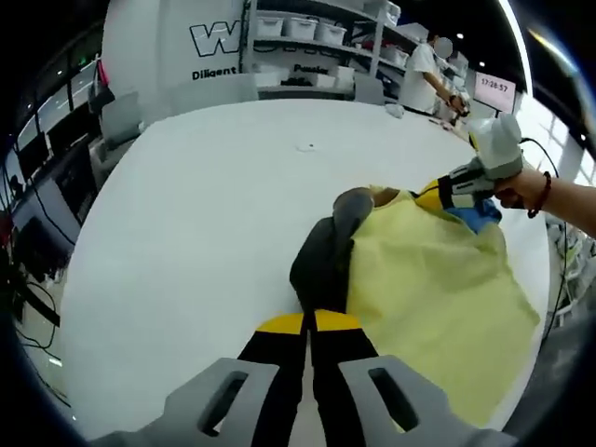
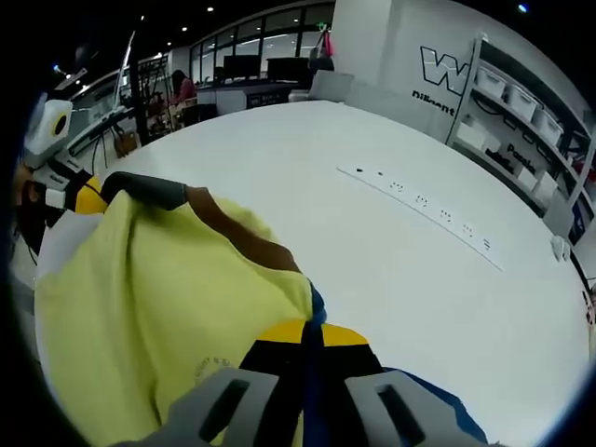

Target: Fold the garment on the visible template until the final outline fits inside the template.

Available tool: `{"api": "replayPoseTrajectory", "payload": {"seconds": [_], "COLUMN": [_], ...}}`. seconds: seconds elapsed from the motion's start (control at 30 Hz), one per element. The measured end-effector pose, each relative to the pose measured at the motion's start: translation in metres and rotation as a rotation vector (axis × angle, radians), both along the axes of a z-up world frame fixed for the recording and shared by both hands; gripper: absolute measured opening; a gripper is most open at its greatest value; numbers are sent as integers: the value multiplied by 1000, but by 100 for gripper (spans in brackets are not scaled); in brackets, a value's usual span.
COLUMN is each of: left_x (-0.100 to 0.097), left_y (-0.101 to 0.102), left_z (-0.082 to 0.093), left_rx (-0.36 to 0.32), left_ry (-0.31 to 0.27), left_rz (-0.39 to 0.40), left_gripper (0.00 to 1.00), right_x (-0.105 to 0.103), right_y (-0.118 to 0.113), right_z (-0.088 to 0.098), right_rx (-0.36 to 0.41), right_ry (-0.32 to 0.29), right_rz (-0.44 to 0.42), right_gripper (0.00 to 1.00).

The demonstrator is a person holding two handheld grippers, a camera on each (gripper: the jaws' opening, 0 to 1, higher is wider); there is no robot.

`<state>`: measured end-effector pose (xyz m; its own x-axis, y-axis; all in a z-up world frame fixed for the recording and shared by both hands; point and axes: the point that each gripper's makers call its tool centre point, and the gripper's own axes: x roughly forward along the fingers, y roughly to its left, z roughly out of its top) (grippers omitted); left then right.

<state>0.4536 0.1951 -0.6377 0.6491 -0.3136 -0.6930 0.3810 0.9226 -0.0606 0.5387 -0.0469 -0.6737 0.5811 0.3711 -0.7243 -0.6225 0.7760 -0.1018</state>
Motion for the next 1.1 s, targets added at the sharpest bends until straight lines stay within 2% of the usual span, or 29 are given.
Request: {"api": "replayPoseTrajectory", "payload": {"seconds": [0.07,0.13,0.23,0.3,0.33,0.4,0.57,0.6,0.7,0.9,0.97,1.0,1.03,1.07,1.1], "left_x": [4,3,3,4,4,6,16,22,28,33,32,31,26,21,19], "left_y": [-1,-4,-5,0,3,8,30,38,40,37,37,37,32,28,27], "left_z": [7,6,6,9,10,13,30,38,44,38,33,31,22,18,16], "left_rx": [21,37,57,56,63,86,219,290,317,284,268,261,155,100,79], "left_ry": [-31,-16,-24,-31,-34,-53,-147,-201,-241,-223,-201,-190,-146,-115,-101], "left_rz": [-12,-38,-52,-36,-31,-20,8,17,21,38,51,58,90,102,108], "left_gripper": [0,0,0,0,0,0,0,0,1,1,5,11,20,28,33], "right_x": [0,0,4,4,7,8,11,11,12,13,13,13,12,12,12], "right_y": [1,1,0,-1,-5,-6,-13,-14,-13,-10,-10,-10,-11,-11,-11], "right_z": [0,1,15,19,22,26,32,33,36,36,36,36,36,36,36], "right_rx": [6,19,70,65,31,32,13,7,2,-5,-4,-5,-2,-2,-2], "right_ry": [3,0,-51,-55,-74,-91,-117,-123,-135,-136,-138,-135,-131,-129,-128], "right_rz": [3,-5,-23,-19,-18,-18,-34,-37,-36,-32,-32,-32,-35,-35,-36], "right_gripper": [0,0,0,0,0,0,0,0,0,0,0,0,0,0,0]}}
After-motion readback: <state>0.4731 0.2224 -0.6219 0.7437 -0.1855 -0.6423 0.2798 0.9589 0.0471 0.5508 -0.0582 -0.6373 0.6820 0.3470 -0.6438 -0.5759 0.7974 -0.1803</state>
